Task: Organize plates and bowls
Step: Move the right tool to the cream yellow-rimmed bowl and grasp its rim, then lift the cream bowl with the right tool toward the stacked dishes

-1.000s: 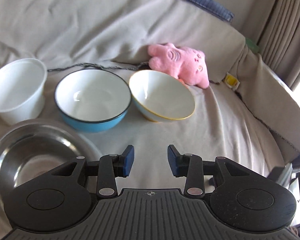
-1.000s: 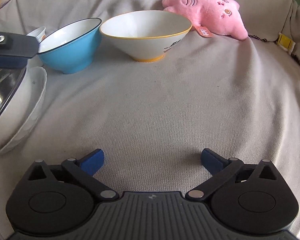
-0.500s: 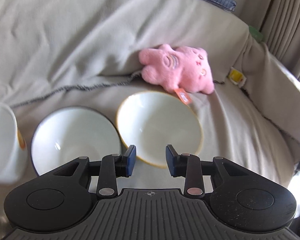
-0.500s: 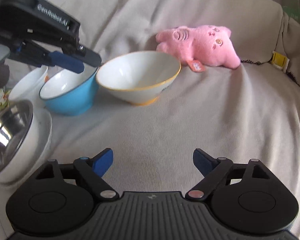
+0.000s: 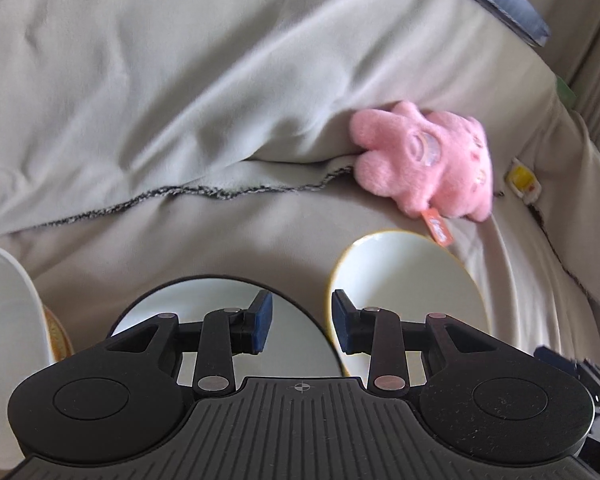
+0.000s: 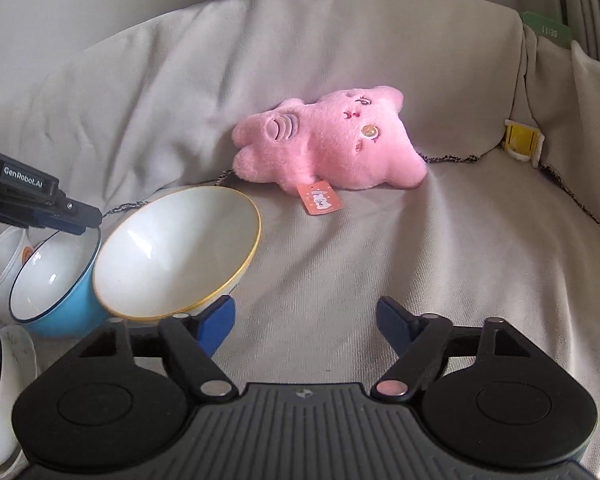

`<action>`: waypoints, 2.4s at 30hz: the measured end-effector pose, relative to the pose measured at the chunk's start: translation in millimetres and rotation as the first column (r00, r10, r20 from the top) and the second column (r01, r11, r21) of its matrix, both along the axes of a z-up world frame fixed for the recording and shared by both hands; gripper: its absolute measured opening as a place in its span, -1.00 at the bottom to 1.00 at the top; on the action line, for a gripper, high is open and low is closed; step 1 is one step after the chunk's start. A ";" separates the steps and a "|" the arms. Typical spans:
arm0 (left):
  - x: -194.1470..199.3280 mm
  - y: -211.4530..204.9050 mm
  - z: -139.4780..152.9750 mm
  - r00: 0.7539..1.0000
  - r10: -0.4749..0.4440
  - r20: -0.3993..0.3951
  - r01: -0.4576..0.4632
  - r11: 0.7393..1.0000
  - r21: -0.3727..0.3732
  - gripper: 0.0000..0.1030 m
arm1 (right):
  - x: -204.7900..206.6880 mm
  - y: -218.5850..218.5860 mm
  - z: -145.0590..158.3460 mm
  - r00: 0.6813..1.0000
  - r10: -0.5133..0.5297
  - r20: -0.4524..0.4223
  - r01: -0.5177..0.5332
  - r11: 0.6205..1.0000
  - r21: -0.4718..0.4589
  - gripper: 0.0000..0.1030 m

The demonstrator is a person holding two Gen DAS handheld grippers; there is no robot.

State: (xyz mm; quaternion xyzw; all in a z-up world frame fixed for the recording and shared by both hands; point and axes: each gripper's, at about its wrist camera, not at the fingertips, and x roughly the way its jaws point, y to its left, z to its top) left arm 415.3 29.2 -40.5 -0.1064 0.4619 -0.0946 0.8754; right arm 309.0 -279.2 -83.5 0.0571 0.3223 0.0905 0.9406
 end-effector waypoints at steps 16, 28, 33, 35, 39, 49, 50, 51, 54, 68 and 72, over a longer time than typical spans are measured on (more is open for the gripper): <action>-5.1 -14.0 21.6 0.992 -0.009 0.123 0.023 0.993 -0.118 -0.22 | 54.6 33.6 -16.7 0.999 -0.003 -0.033 0.010 0.977 0.215 0.05; 34.2 -62.8 -34.1 0.999 0.000 -0.042 0.001 0.999 0.037 -0.19 | 74.1 17.8 -36.7 0.978 0.151 -0.147 -0.093 0.934 0.346 -0.50; 17.9 -70.8 -28.6 0.998 -0.033 -0.059 0.038 0.996 0.082 -0.20 | 58.9 18.1 -28.7 0.978 0.162 -0.130 -0.118 0.948 0.295 -0.58; 6.9 -74.6 -26.6 0.996 -0.050 -0.074 0.058 0.994 0.098 -0.21 | 48.1 16.3 -25.9 0.981 0.155 -0.120 -0.119 0.957 0.264 -0.58; -22.9 -78.6 -23.1 0.993 -0.080 -0.084 0.086 0.993 0.077 -0.20 | 31.7 7.5 -22.2 0.983 0.123 -0.135 -0.086 0.964 0.251 -0.55; -110.3 -73.8 -42.6 0.977 -0.042 -0.208 0.058 0.996 0.070 -0.21 | -31.2 -8.3 -16.2 0.978 0.183 -0.101 -0.152 0.955 0.255 -0.55; -119.8 -74.1 -42.7 0.979 -0.039 -0.201 0.057 0.995 0.085 -0.21 | -37.0 -7.7 -17.3 0.976 0.195 -0.098 -0.165 0.953 0.254 -0.55; -129.1 -74.2 -41.7 0.981 -0.038 -0.190 0.058 0.993 0.098 -0.21 | -41.8 -7.5 -19.1 0.974 0.206 -0.095 -0.177 0.951 0.253 -0.55; -146.6 -75.9 -35.7 0.987 -0.044 -0.158 0.066 0.988 0.140 -0.28 | -51.5 -6.3 -22.1 0.969 0.231 -0.085 -0.204 0.947 0.249 -0.53; -151.5 -70.9 -30.9 0.980 0.028 -0.199 0.009 0.983 0.183 -0.40 | -48.1 -4.9 -33.6 0.946 0.304 -0.112 -0.258 0.915 0.311 -0.55; -151.7 -66.3 -25.5 0.979 0.052 -0.195 -0.018 0.985 0.169 -0.40 | -49.7 -9.3 -31.6 0.949 0.299 -0.097 -0.255 0.912 0.321 -0.54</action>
